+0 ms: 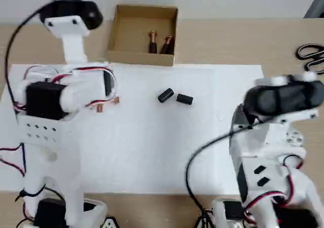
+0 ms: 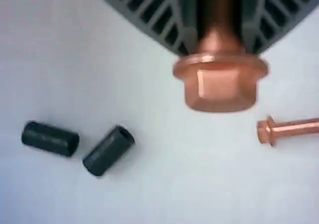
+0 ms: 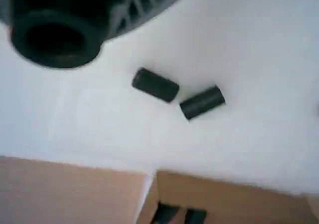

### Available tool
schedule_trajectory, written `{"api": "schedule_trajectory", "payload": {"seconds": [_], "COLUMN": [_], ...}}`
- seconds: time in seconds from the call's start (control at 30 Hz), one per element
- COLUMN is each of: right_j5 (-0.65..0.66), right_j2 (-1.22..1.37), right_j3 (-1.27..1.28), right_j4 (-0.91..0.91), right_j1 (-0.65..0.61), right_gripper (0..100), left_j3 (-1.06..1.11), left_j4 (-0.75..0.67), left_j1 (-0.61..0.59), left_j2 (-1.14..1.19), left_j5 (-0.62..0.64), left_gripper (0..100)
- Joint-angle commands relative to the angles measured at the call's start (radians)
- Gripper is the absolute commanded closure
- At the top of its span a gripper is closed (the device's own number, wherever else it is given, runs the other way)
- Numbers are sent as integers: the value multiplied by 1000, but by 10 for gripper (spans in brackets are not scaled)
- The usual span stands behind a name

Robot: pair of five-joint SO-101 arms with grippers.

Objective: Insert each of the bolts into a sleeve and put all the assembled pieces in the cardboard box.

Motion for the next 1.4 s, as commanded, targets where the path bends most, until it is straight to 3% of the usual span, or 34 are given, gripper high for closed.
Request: {"api": "schedule_trajectory", "payload": {"seconds": [0.0, 0.13, 0.37, 0.67, 0.9, 1.1, 1.23, 1.37], "right_j5": [-176, -138, 3, -3, -3, -3, -3, -3], "right_j2": [-168, -337, -440, -449, -450, -450, -450, -450], "right_j3": [210, 436, 713, 919, 959, 959, 959, 973], "right_j4": [-200, -326, -521, -656, -648, -648, -647, -647], "right_j1": [-90, -263, -275, -278, -390, -401, -403, -403], "right_gripper": [995, 995, 995, 995, 995, 995, 995, 995], "left_j3": [1, 1, 5, 5, -99, 58, 171, 437], "left_j4": [-12, -14, -126, -310, -250, -241, -327, -451], "left_j1": [35, 68, 160, 252, 345, 353, 345, 345], "left_j2": [-40, -38, -40, -40, -241, -437, -588, -684], "left_j5": [25, 124, 133, 173, 130, 110, 103, 98], "left_gripper": [994, 994, 994, 994, 994, 994, 994, 994]}}
